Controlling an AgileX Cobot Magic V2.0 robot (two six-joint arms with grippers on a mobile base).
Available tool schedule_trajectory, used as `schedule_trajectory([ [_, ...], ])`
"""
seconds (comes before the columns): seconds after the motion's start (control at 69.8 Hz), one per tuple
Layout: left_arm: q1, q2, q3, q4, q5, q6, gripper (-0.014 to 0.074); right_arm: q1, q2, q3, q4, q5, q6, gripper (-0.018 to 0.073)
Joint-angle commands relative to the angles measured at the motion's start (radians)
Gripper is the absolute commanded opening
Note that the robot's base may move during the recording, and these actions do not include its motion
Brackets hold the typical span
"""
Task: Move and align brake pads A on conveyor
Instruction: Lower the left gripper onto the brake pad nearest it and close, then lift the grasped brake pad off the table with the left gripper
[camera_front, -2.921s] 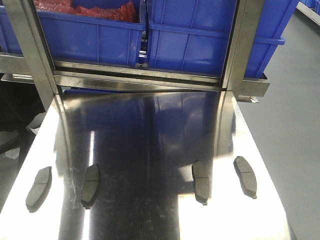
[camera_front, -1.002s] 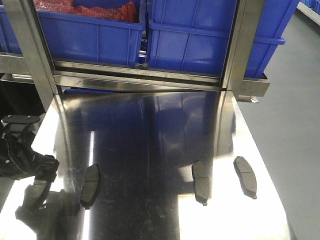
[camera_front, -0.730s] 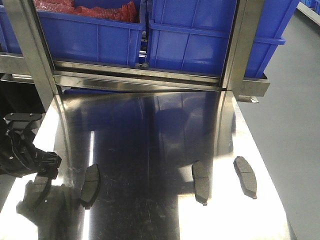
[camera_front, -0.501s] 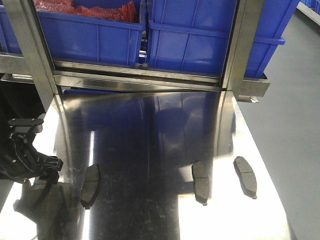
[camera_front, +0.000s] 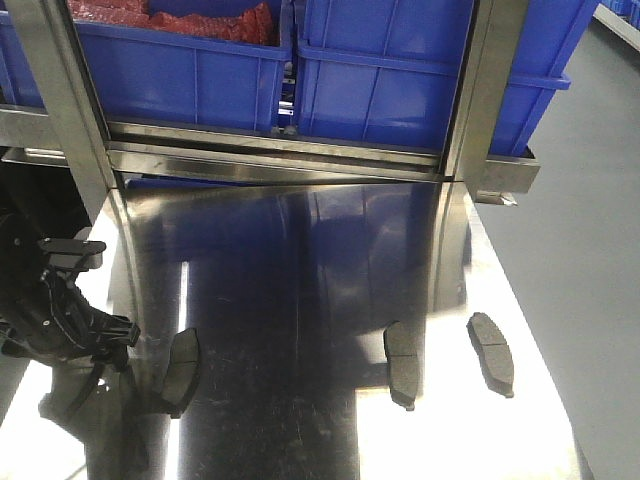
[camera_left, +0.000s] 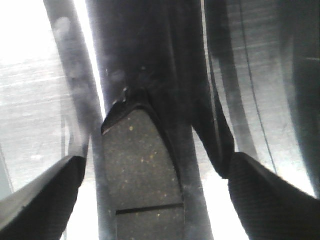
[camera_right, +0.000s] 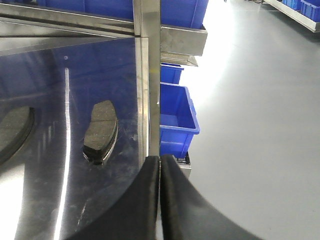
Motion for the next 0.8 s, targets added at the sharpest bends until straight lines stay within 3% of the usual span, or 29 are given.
schedule_trajectory([
  [0.0, -0.010, -0.018, -0.012, -0.017, 0.022, -0.045, 0.0593, -0.002, -0.003, 0.003, -0.006, -0.075, 0.000, -0.0005],
  [0.229, -0.010, -0.018, -0.009, -0.003, 0.086, -0.052, 0.0542, -0.002, -0.003, 0.003, -0.006, -0.075, 0.000, -0.0005],
  [0.444, -0.010, -0.018, -0.009, -0.004, 0.125, -0.052, 0.0398, -0.002, -0.003, 0.003, -0.006, -0.075, 0.000, -0.0005],
  [0.63, -0.010, -0.018, -0.009, -0.006, 0.136, -0.046, 0.0217, -0.002, -0.003, 0.003, -0.006, -0.076, 0.000, -0.0005],
  [0.788, -0.010, -0.021, -0.009, -0.006, 0.140, -0.040, -0.0006, -0.002, -0.003, 0.003, -0.006, -0.075, 0.000, -0.0005],
])
